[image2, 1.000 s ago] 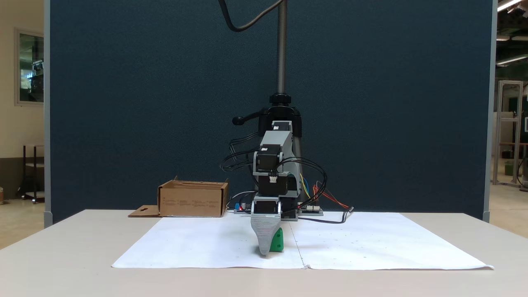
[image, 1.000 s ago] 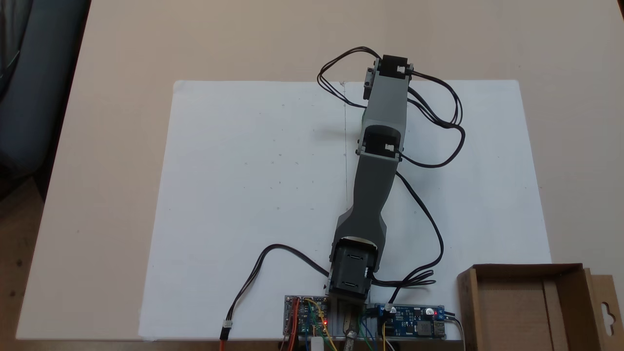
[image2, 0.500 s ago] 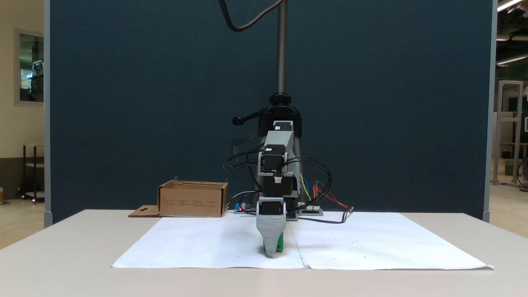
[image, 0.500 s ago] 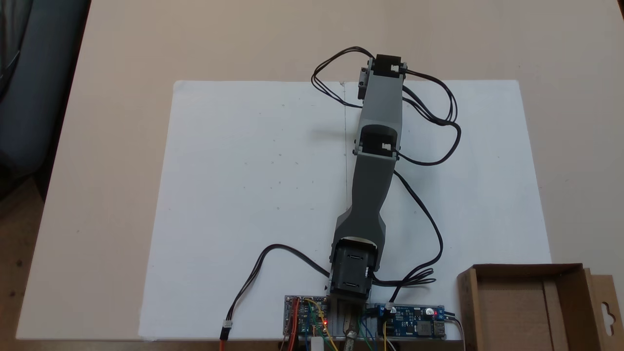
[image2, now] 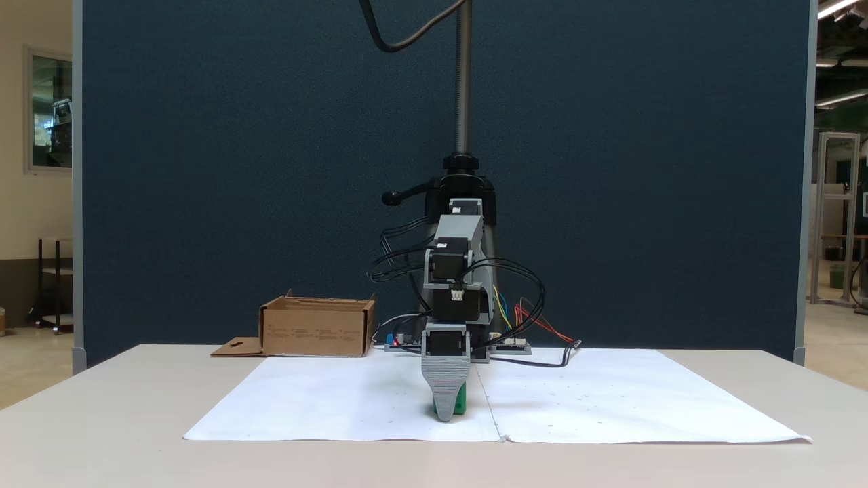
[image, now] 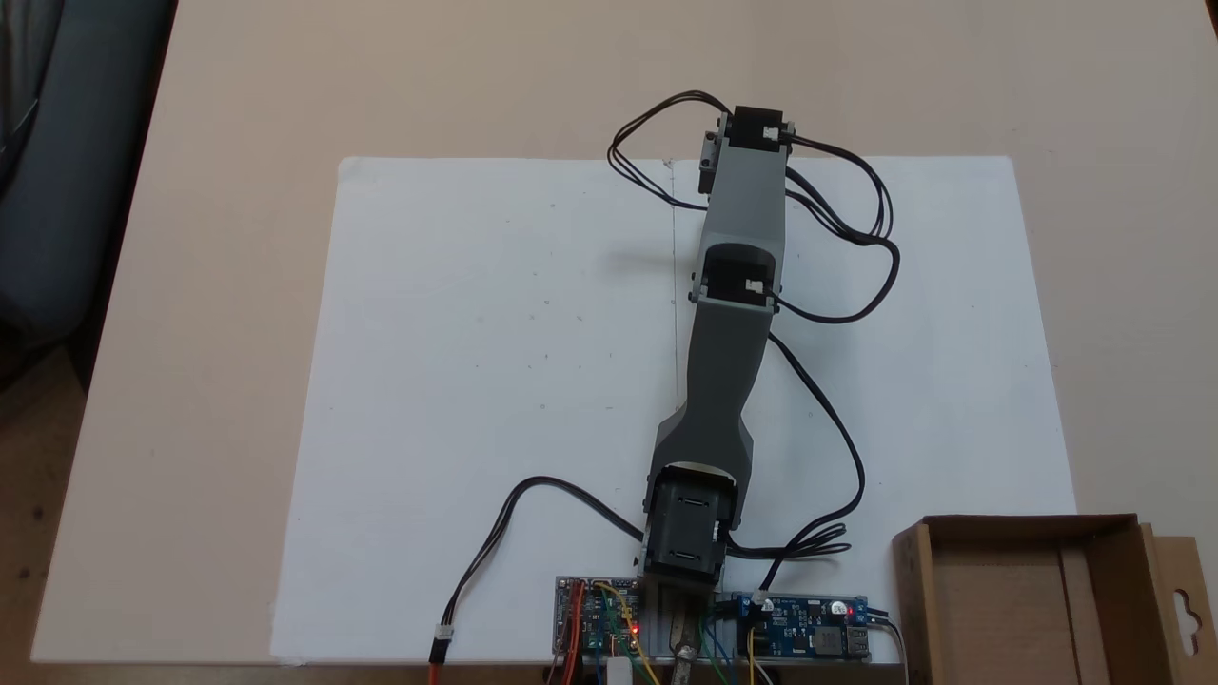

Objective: Grasp a green dice and put it in the bin.

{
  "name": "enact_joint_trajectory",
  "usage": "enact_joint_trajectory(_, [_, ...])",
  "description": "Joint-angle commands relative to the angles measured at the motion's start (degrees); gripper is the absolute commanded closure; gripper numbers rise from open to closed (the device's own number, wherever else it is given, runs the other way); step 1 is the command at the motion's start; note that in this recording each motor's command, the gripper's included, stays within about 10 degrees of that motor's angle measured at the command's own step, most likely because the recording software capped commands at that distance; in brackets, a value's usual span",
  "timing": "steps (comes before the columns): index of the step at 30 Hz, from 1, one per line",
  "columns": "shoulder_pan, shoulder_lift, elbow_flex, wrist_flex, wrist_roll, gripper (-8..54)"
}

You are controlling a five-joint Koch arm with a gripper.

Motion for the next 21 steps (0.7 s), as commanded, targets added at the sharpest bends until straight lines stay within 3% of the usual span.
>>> enact_joint_trajectory(1, [1.76, 1.05, -1.67, -2.37, -1.85, 13.5])
enact_joint_trajectory(11, [2.99, 0.88, -1.49, -2.72, -1.93, 13.8])
enact_joint_trajectory(15, [2.90, 0.70, -1.23, -2.72, -1.85, 21.6])
enact_joint_trajectory(21, [2.55, 0.62, -1.23, -2.90, -1.76, 21.5])
